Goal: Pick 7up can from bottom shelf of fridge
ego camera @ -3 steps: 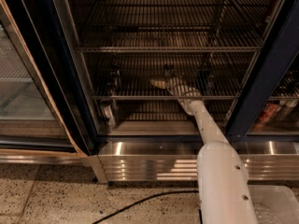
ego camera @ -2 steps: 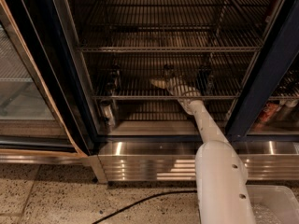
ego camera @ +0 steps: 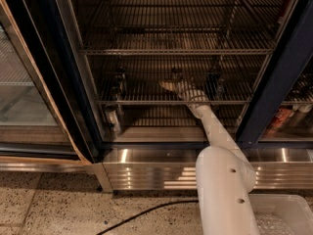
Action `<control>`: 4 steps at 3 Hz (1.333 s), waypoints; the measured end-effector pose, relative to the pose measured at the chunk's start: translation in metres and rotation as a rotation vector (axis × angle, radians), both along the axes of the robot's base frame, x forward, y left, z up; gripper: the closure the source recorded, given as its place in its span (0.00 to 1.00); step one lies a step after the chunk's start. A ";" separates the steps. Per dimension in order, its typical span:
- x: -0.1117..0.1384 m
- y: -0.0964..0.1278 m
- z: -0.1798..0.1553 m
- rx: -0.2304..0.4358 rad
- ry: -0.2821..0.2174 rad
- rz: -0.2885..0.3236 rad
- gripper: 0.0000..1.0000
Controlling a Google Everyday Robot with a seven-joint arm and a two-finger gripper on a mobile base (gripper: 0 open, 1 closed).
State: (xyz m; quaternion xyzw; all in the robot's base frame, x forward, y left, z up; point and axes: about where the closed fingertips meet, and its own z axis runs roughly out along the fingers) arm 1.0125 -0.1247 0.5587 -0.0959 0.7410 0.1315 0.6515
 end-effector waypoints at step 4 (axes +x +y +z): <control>0.009 -0.007 -0.018 0.147 0.088 -0.031 0.00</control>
Offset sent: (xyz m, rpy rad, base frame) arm 0.0312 -0.0266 -0.0300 0.0942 0.0845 -0.0929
